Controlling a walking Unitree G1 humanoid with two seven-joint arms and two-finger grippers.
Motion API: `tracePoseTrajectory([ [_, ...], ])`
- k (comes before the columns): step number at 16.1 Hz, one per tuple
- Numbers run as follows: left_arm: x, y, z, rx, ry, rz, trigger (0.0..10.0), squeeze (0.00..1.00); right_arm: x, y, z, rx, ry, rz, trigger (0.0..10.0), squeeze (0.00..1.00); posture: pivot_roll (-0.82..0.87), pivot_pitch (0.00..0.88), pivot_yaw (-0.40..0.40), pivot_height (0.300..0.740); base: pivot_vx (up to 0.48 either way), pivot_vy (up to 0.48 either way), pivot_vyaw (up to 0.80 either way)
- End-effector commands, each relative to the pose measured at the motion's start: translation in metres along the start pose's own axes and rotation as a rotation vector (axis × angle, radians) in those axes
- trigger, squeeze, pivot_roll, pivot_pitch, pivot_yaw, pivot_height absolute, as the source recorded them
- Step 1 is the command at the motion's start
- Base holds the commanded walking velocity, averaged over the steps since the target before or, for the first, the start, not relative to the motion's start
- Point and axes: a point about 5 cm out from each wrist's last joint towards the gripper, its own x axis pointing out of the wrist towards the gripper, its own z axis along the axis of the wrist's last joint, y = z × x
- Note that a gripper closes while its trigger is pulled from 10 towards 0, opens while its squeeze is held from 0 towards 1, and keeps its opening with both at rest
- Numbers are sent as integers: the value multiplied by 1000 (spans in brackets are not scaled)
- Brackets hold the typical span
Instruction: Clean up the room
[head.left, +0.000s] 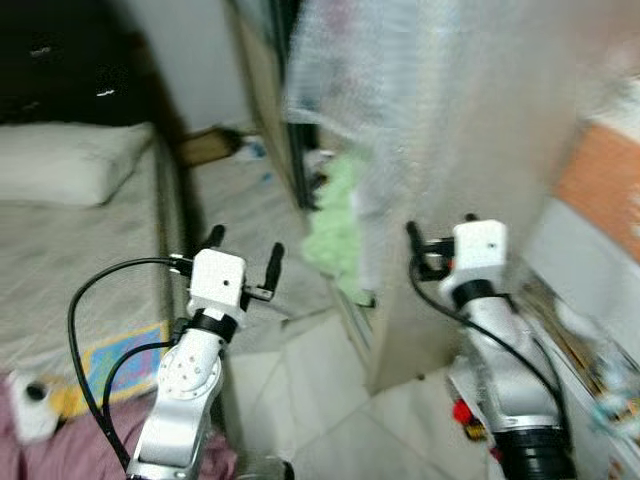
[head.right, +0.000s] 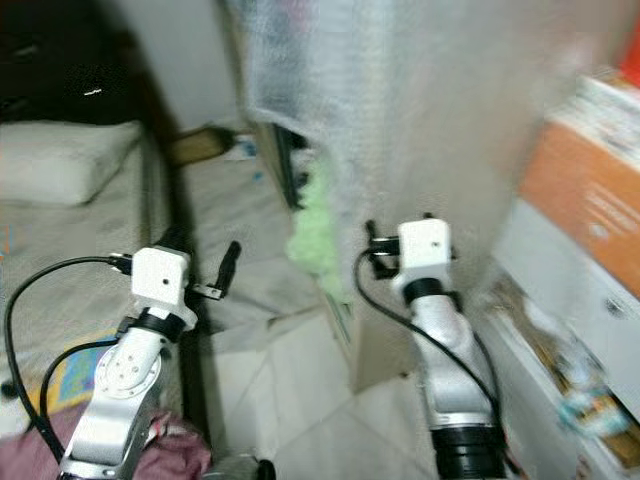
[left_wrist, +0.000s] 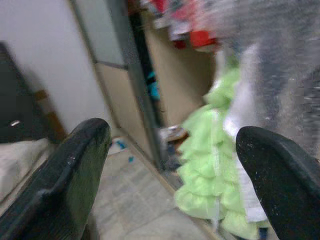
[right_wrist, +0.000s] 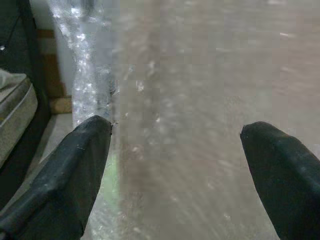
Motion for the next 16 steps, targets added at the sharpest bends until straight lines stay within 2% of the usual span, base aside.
tracePoseTrajectory([
  [1,-1,7,-1,21,7,20,10000,0,2,9,3,15,-11,26,10000,0,-68,1,33,740,0,0,800],
  [12,-1,7,-2,29,5,22,10000,0,2,7,1,9,-14,32,10000,0,-64,0,32,740,0,0,784],
  [14,-1,7,-2,28,5,21,10000,0,2,6,1,5,-12,27,10000,0,-65,0,32,740,0,0,0],
  [16,-1,7,-1,30,3,25,10000,0,-9,-3,-3,-11,5,15,10000,0,-63,0,26,740,0,0,0],
])
